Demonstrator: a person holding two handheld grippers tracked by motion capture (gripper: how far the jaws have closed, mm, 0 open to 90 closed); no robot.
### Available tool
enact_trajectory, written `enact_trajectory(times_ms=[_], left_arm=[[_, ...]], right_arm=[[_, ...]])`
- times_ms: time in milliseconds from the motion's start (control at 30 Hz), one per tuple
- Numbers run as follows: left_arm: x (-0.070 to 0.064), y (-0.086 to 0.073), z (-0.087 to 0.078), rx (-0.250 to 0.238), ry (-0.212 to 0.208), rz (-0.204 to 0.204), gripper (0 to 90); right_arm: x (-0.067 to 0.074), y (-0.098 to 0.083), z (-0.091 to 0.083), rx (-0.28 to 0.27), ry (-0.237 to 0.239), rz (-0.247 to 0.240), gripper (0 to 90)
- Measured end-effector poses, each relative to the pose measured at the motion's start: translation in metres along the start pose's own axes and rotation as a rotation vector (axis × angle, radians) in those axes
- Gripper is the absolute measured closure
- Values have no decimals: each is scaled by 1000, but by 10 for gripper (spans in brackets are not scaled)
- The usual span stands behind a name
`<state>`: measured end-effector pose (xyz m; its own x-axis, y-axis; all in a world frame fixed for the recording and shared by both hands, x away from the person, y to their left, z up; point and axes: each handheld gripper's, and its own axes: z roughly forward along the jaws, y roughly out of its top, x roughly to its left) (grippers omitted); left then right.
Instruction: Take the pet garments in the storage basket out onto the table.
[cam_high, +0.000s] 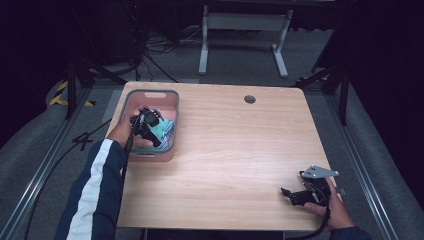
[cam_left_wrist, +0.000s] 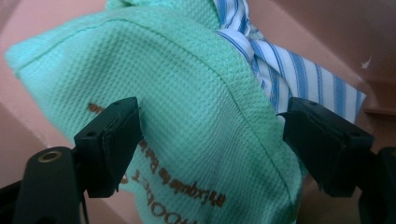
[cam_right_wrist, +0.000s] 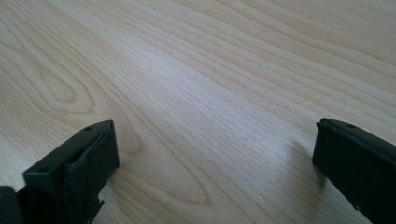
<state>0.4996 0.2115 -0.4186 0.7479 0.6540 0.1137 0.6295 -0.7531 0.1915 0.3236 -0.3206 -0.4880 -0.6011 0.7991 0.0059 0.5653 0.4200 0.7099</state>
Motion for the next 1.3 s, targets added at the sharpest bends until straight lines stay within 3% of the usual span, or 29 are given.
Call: enact_trajectory(times_ms=[267,367,533,633,733,767,833,900,1000,1067,1167,1200,1233,1300], left_arm=[[3,6,13,44,-24,-10,211],[5,5,14,48,-62,-10,280],[9,4,13,48,-141,-22,471],[12,2,12,32,-152,-33,594],[13,1,10,35,-100,-34,725],[13,1,10,29,-68,-38,734],[14,-1,7,19,-44,-61,749],[14,-1,1,2,-17,-53,755],[13,-2,-11,-49,5,-57,762],[13,-2,-17,-64,-5,-57,764],[11,-6,-29,-134,5,-71,765],[10,-9,-38,-184,51,-75,769],[9,-12,-44,-222,55,-83,769],[8,-15,-48,-250,62,-85,770]], right_arm=[[0,0,0,0,-1,-1,6],[0,0,0,0,0,0,5],[0,0,0,1,0,-1,5],[0,0,0,0,0,0,5],[0,0,0,0,0,0,5],[0,0,0,1,-1,-2,6],[0,0,0,0,0,0,5],[0,0,0,0,0,0,6],[0,0,0,0,0,0,6],[0,0,0,0,0,0,5],[0,0,0,0,0,0,5],[0,0,0,0,0,0,5],[0,0,0,0,0,0,5],[0,0,0,0,0,0,5]])
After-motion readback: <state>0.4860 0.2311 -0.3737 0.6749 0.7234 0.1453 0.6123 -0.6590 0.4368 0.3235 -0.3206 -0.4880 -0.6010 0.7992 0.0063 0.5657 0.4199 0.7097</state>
